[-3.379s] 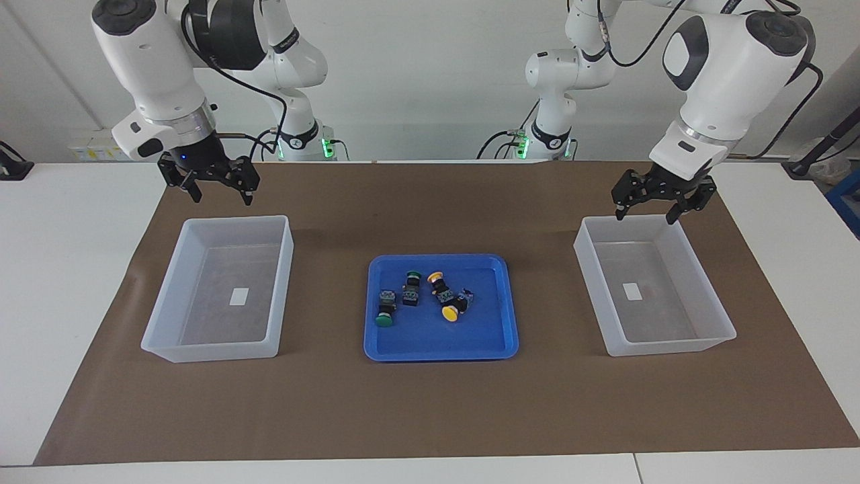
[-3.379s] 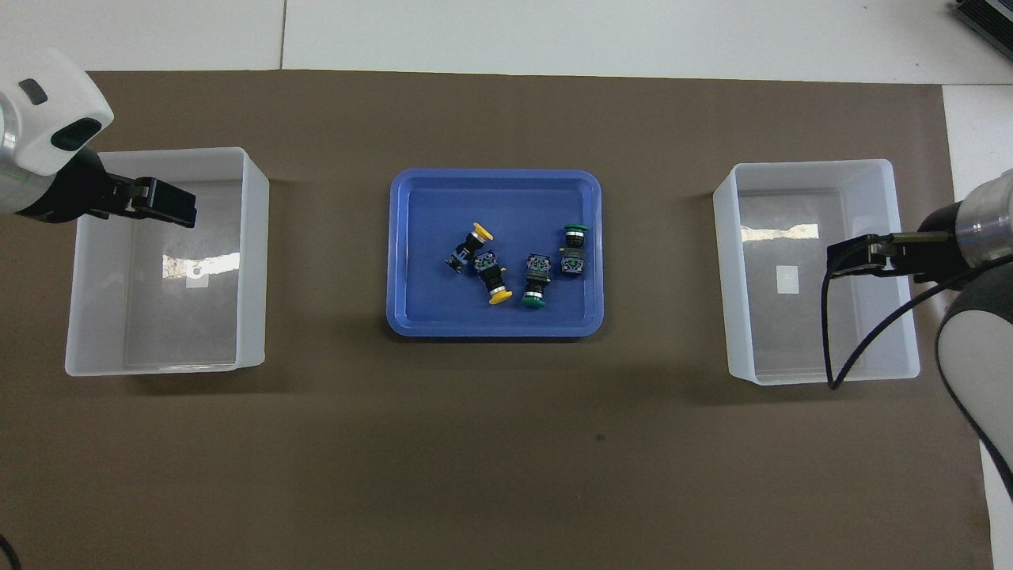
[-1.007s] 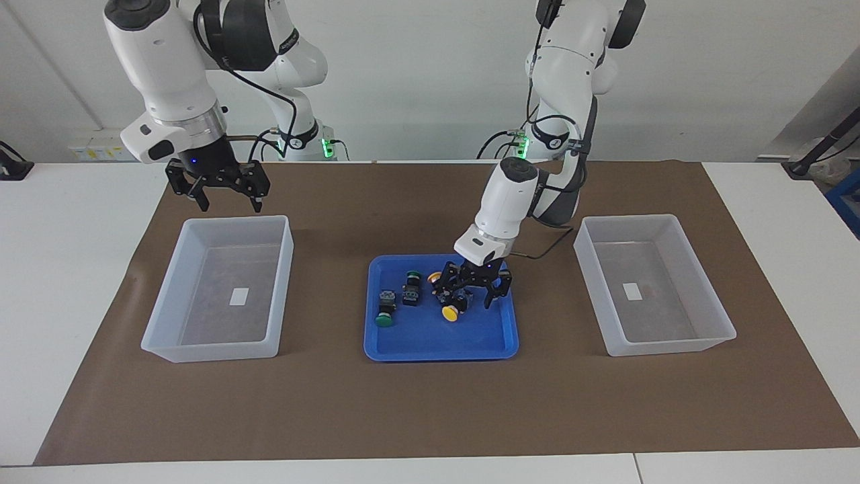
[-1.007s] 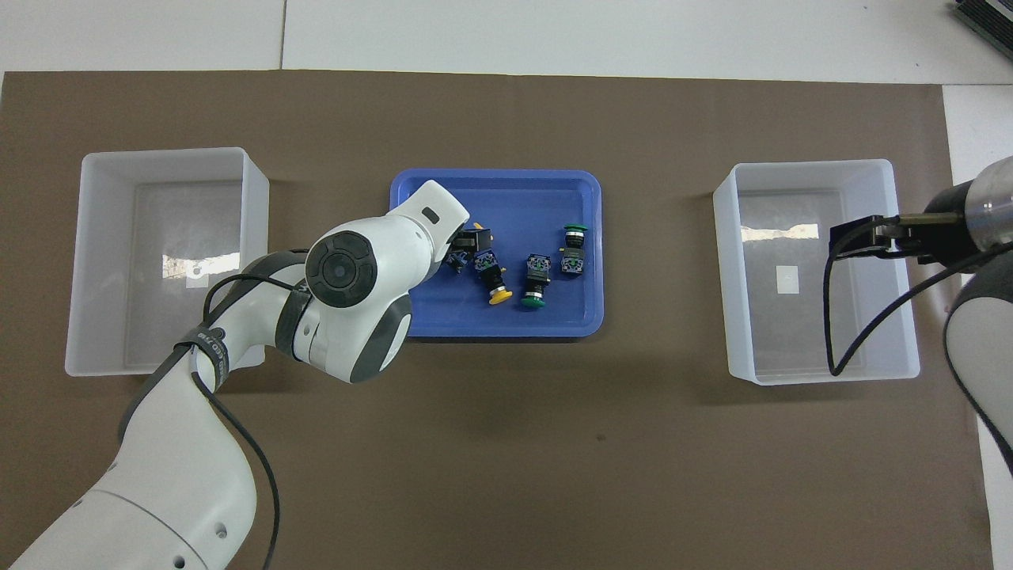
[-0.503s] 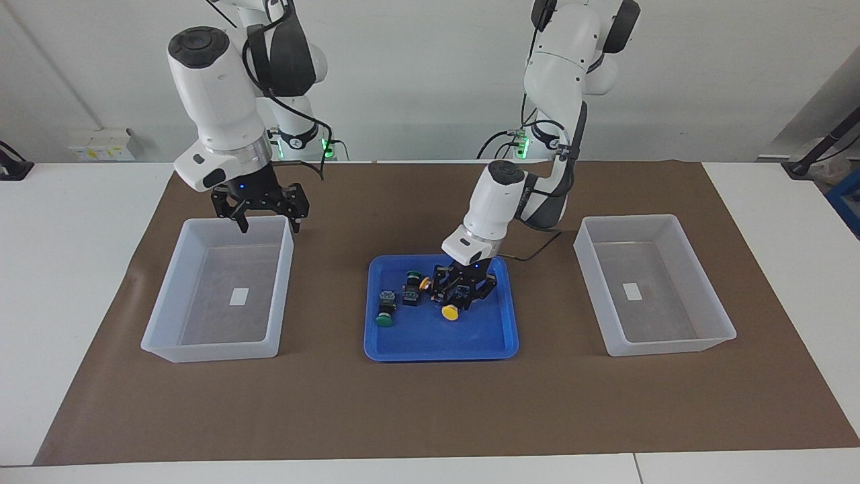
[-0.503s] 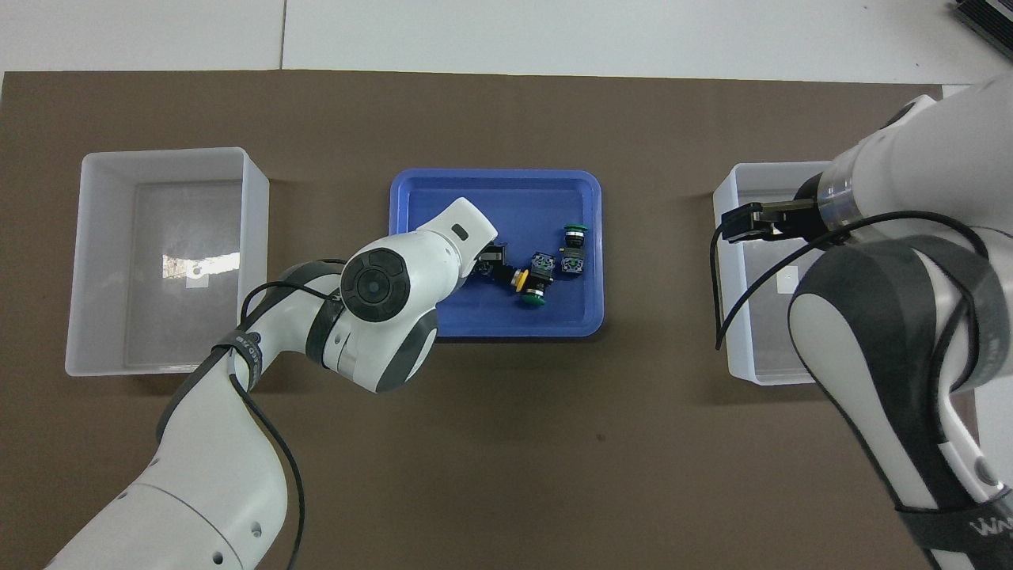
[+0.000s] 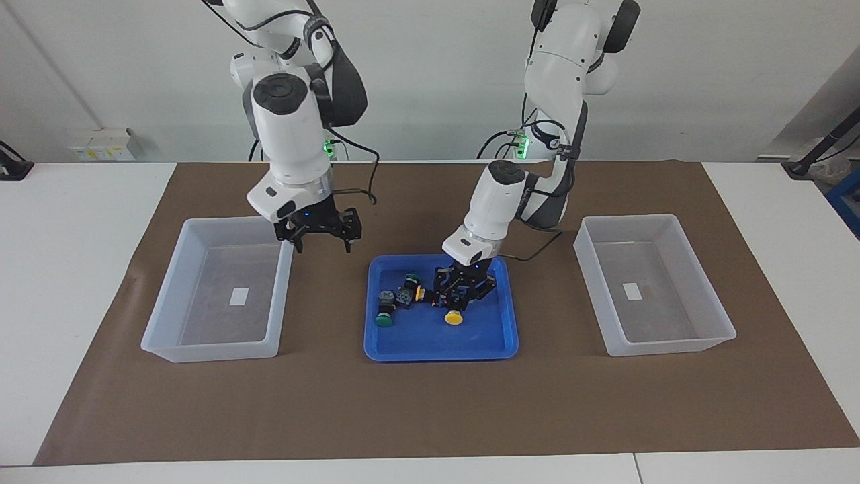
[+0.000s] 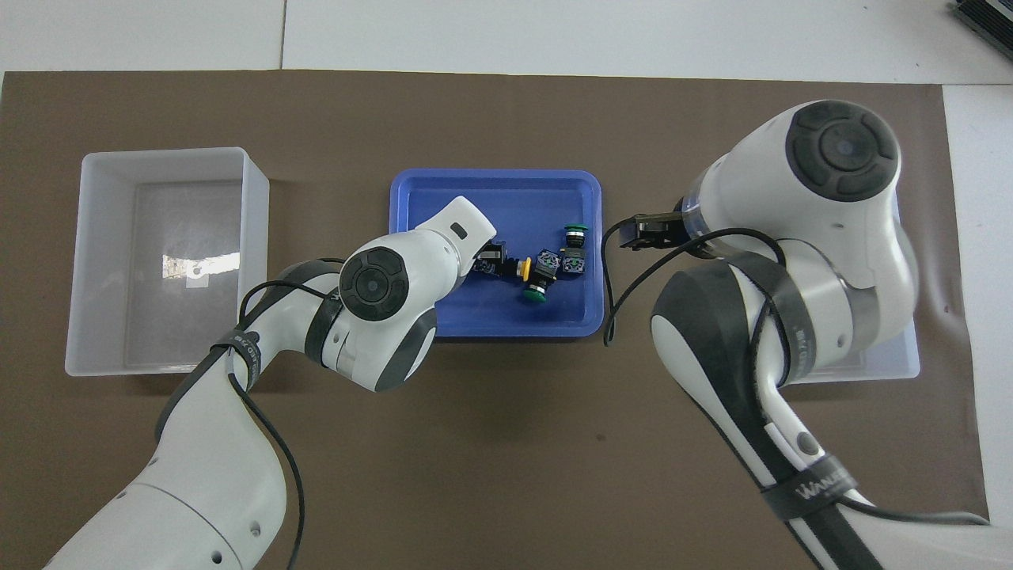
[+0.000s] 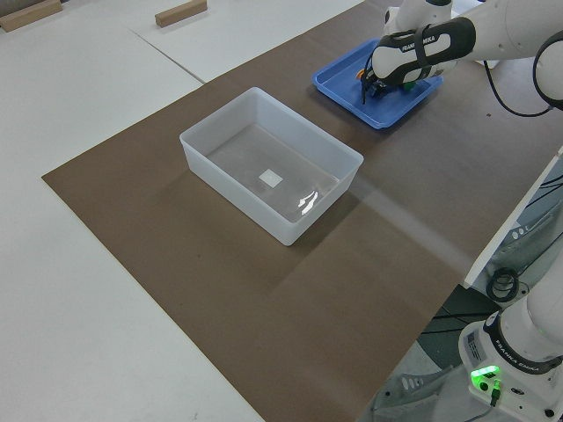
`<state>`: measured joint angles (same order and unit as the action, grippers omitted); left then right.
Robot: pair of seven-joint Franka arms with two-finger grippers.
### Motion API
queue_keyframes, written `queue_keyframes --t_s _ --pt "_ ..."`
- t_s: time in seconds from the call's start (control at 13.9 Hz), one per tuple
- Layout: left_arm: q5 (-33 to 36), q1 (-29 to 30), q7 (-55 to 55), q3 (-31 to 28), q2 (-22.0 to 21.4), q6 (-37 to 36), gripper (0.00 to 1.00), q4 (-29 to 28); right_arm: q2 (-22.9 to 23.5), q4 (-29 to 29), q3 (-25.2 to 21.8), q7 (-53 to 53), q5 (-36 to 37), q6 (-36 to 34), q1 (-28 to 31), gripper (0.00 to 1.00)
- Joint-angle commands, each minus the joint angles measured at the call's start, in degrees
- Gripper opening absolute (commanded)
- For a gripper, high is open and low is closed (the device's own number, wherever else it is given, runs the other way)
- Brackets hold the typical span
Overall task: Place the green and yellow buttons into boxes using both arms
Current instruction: 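Lift the yellow button with the left gripper while the right gripper reaches the tray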
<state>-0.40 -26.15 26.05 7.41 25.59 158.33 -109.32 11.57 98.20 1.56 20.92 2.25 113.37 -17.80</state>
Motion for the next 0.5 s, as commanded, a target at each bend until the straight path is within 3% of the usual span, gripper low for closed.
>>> queue_keyframes --t_s 0.0,0.43 --pt "-0.13 0.75 -0.29 -0.56 0.86 -1.52 0.0 2.42 0.46 2.78 -0.07 3.33 0.3 4.13 -1.62 1.0" --pt "-0.04 6.18 -0.73 0.06 1.05 -19.69 0.0 14.64 4.24 3.31 -0.15 8.42 0.48 8.0 -5.48 1.0"
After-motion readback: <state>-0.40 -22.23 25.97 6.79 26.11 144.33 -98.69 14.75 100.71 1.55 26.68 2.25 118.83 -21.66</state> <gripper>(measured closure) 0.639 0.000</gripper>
